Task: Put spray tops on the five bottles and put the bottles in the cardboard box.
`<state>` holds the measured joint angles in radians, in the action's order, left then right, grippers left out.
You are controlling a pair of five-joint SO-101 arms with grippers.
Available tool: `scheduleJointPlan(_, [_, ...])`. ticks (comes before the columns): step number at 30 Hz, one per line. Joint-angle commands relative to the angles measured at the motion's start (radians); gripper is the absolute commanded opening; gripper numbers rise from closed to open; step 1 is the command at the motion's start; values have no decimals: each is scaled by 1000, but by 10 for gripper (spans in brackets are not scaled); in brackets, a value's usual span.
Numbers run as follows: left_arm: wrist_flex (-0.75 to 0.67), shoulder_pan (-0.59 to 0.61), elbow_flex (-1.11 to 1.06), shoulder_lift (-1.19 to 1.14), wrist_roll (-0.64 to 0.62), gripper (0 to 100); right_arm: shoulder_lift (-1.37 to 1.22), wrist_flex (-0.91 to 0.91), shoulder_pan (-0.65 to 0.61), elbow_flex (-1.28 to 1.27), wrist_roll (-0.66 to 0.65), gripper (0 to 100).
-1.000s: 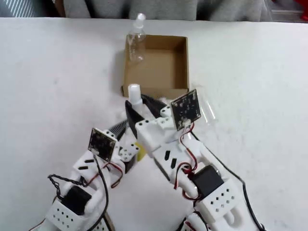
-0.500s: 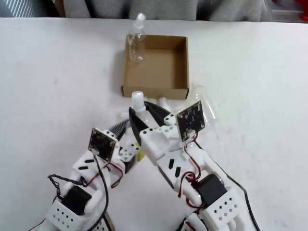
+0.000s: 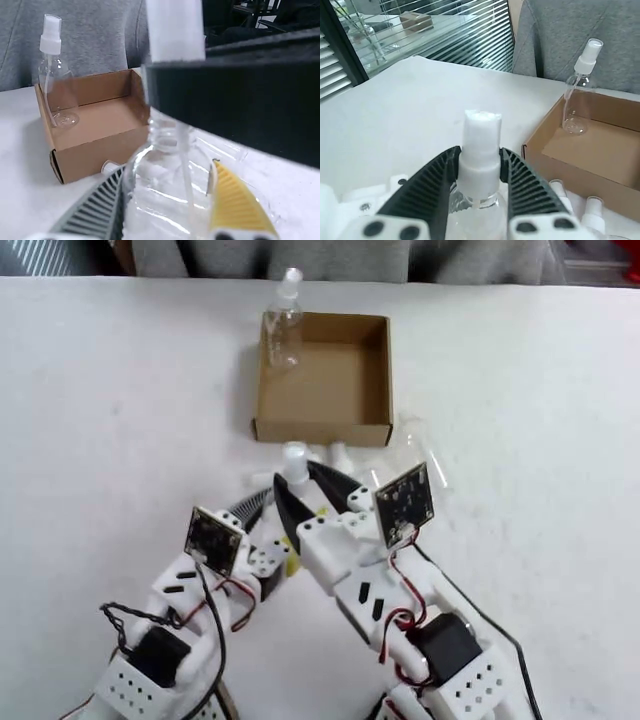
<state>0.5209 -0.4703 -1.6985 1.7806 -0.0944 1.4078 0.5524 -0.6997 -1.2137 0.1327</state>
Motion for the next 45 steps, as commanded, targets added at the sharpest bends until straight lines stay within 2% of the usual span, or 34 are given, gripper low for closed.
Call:
scheduleJointPlan(1, [-9, 15, 3, 24, 5, 108, 24, 24, -50, -28, -3, 18])
scheduleJointPlan(5, [-26, 15, 3, 24, 5, 106, 67, 22, -84, -51, -5, 18])
scheduleJointPlan(27, [-25, 15, 3, 24, 5, 106, 79, -24, -82, -57, -6, 18])
scheduleJointPlan(31, [-25, 15, 3, 24, 5, 106, 79, -54, -84, -57, -63, 18])
scheduleJointPlan(45, [-23, 15, 3, 24, 5, 106, -33, -70, -82, -48, -68, 19])
